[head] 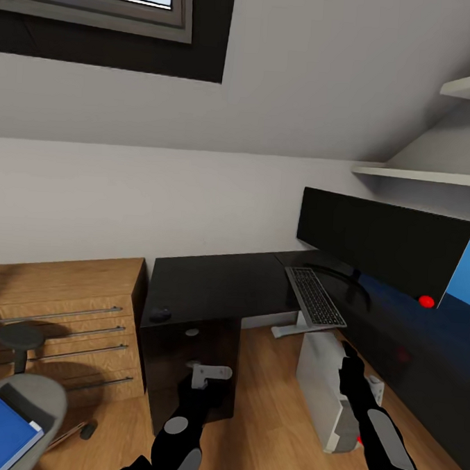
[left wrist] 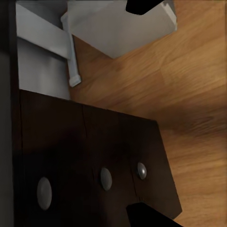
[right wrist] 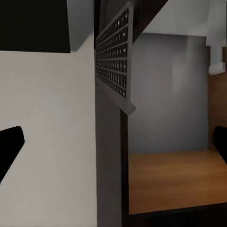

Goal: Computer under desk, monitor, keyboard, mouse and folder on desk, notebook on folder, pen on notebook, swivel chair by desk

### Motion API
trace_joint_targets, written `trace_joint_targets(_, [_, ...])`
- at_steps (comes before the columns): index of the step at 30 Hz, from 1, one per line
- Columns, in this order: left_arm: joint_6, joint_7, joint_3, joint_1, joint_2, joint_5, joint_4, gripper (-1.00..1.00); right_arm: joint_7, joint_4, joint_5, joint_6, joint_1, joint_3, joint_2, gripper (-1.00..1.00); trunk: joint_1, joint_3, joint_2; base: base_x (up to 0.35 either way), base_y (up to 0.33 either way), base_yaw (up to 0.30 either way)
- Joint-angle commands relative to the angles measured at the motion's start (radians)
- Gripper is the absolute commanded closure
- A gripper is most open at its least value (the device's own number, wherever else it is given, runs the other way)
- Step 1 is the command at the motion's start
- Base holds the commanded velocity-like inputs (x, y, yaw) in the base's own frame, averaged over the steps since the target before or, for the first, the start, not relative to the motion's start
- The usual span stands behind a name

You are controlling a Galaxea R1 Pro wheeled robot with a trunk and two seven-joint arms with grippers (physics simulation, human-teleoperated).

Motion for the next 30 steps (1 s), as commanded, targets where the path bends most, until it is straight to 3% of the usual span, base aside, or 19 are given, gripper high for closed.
trace_joint_targets(1, [0.003, 0.008, -0.008, -0.001, 0.000, 0.007, 0.001, -1.00, 0.002, 0.000, -0.010, 0.006, -0.001, -0.006, 0.001, -1.00, 0.000, -0.001, -0.001, 0.000, 0.000, 0.000])
trace_joint_targets(9, [0.003, 0.008, -0.048, -0.001, 0.001, 0.005, 0.012, -1.00, -0.017, 0.000, -0.010, 0.007, -0.001, -0.033, 0.000, -1.00, 0.000, -0.001, -0.001, 0.129, 0.000, 0.000])
trace_joint_targets(19, [0.002, 0.009, -0.052, -0.001, 0.002, 0.006, 0.013, -1.00, -0.028, 0.007, -0.010, 0.005, -0.001, -0.037, 0.001, -1.00, 0.000, -0.001, -0.001, 0.111, 0.000, 0.000])
trace_joint_targets(30, [-0.001, 0.012, -0.076, -0.001, 0.030, 0.007, 0.007, -1.00, -0.060, 0.043, -0.010, 0.005, -0.001, -0.039, 0.001, -1.00, 0.000, -0.001, -0.001, 0.148, 0.000, 0.000])
